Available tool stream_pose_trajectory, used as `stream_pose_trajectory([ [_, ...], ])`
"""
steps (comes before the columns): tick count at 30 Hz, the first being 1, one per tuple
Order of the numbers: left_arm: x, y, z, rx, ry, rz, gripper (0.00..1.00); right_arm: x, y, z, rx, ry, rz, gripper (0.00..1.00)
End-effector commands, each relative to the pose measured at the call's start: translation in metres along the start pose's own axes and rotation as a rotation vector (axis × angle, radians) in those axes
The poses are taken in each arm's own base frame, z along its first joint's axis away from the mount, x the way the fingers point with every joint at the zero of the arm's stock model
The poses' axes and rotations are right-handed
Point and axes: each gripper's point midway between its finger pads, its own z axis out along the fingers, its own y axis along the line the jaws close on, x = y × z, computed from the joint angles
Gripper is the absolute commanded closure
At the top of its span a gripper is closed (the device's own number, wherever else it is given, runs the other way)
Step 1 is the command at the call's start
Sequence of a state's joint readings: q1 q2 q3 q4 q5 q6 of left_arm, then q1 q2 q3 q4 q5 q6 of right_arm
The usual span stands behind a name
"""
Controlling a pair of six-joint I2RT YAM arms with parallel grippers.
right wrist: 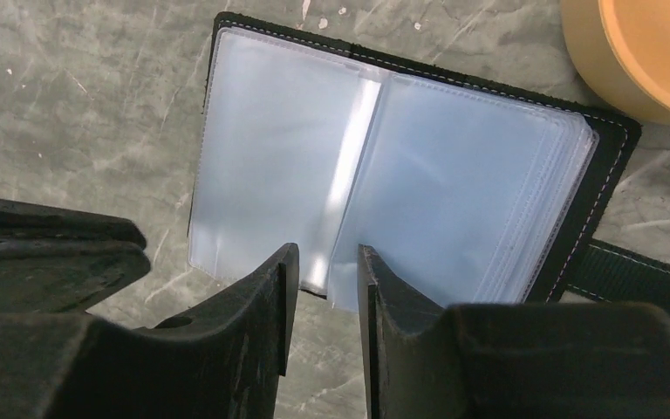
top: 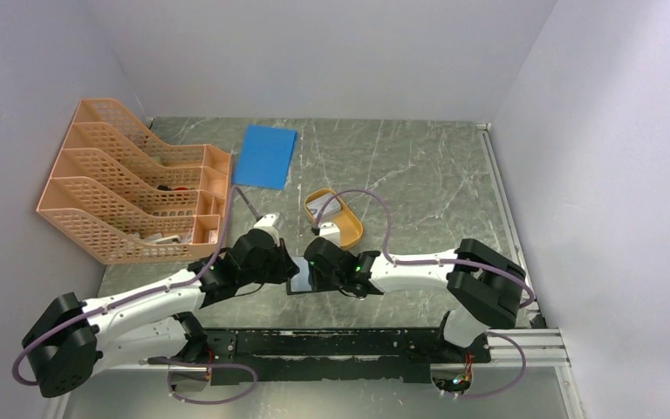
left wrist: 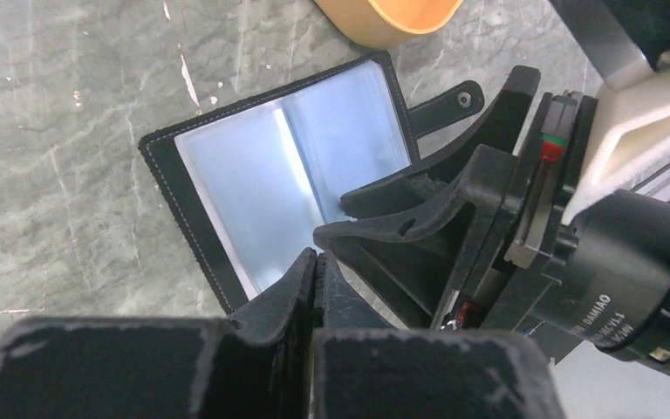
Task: Put the credit cards into the card holder
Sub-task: Turn over the card slot in the card holder.
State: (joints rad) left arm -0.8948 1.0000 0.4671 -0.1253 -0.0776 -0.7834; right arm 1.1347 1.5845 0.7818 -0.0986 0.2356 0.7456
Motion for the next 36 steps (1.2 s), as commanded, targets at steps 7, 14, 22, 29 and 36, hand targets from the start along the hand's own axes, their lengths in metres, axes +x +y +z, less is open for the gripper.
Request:
stream_pose_trajectory([
  [7,0.027,0.010,0.043,-0.031,0.108,0.005,0.95,-0.017,-0.009,-0.023,0.021,-0.098,0.067,0.64],
  [14,0.048,0.039,0.053,-0.111,0.166,0.005,0.95,-0.029,-0.029,-0.029,0.029,-0.143,0.115,0.64],
  [22,0.046,0.046,0.052,-0.137,0.159,0.029,0.95,-0.001,-0.065,-0.015,0.114,-0.083,0.153,0.64],
  [29,0.042,0.050,0.047,-0.160,0.144,0.043,0.95,0.024,-0.088,-0.021,0.164,-0.058,0.213,0.65],
  [36,0.035,0.049,0.037,-0.173,0.128,0.039,0.95,0.021,-0.087,-0.034,0.142,-0.079,0.239,0.64],
])
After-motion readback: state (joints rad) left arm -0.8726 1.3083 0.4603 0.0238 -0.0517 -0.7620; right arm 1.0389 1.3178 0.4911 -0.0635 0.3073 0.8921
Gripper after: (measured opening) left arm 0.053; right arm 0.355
